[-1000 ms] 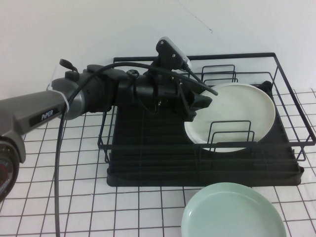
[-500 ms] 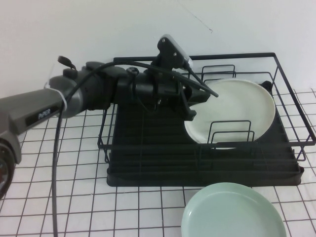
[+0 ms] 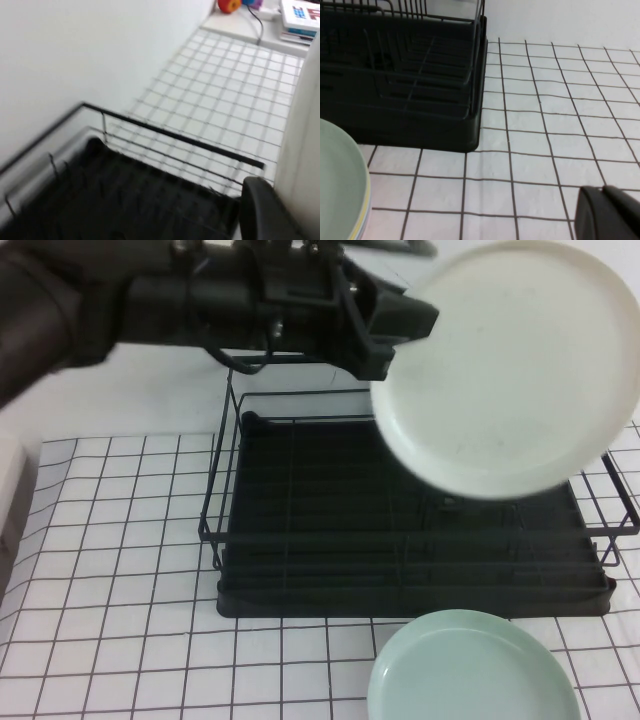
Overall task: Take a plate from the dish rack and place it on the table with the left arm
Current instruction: Place the plate from the table
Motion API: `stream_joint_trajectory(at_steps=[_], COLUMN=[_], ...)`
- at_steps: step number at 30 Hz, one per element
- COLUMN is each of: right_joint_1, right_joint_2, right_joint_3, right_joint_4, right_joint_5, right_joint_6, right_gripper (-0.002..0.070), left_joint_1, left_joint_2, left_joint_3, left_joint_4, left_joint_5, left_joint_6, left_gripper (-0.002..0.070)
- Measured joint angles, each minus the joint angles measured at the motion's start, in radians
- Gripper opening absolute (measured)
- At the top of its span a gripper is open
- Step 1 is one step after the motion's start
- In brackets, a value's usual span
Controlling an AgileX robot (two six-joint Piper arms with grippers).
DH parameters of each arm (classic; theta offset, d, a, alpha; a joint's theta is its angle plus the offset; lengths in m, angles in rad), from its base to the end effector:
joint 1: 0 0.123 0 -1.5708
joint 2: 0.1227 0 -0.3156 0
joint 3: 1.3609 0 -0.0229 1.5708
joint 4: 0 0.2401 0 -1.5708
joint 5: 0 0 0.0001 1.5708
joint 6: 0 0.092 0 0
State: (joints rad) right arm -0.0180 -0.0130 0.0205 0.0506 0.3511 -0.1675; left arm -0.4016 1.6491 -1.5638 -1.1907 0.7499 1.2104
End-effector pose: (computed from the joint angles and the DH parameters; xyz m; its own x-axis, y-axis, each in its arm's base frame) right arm 0.0124 0.0014 0.1748 -0.2659 -0.1149 -0.9571 -0.0308 0.9934 -0.1107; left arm 0.3181 -0.1984 0.4324 -0.1775 0.1922 -0.9652 0.8869 0.4563 -0.0722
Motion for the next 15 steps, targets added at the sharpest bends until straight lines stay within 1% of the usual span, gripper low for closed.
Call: stream_joint_trajectory(at_steps=[3,5,7,9,12,15], right_joint_1=[0.000,0.000,0.000,0.000,0.000,0.000], right_joint_2=[0.000,0.000,0.000,0.000,0.000,0.000], right_joint_3=[0.000,0.000,0.000,0.000,0.000,0.000], right_joint_4=[0.000,0.000,0.000,0.000,0.000,0.000], right_joint_5=[0.000,0.000,0.000,0.000,0.000,0.000], right_joint_6=[0.000,0.000,0.000,0.000,0.000,0.000], right_gripper=[-0.0001,-0.0001,-0.0001,-0.0001,-0.0001,-0.0001], left_joint_1=[-0.015,-0.042,-0.081,-0.140,-0.234,-0.280], left_joint_2=[-0.060,-0.077,-0.079,-0.070,-0.047,-0.008], left_joint_3=[0.000,0.000,0.000,0.009,0.040,0.074], left_joint_4=[0.173,0.275,0.363,0.465,0.584,0.613], left_joint_5=[0.116,0.225,0.324,0.379,0.364,0.314], left_joint_6=[-0.259,-0.415,-0.532,-0.618,-0.698,-0.740], left_gripper=[0.0070,0.0070,0.0070,0.0070,0.0070,0.0070])
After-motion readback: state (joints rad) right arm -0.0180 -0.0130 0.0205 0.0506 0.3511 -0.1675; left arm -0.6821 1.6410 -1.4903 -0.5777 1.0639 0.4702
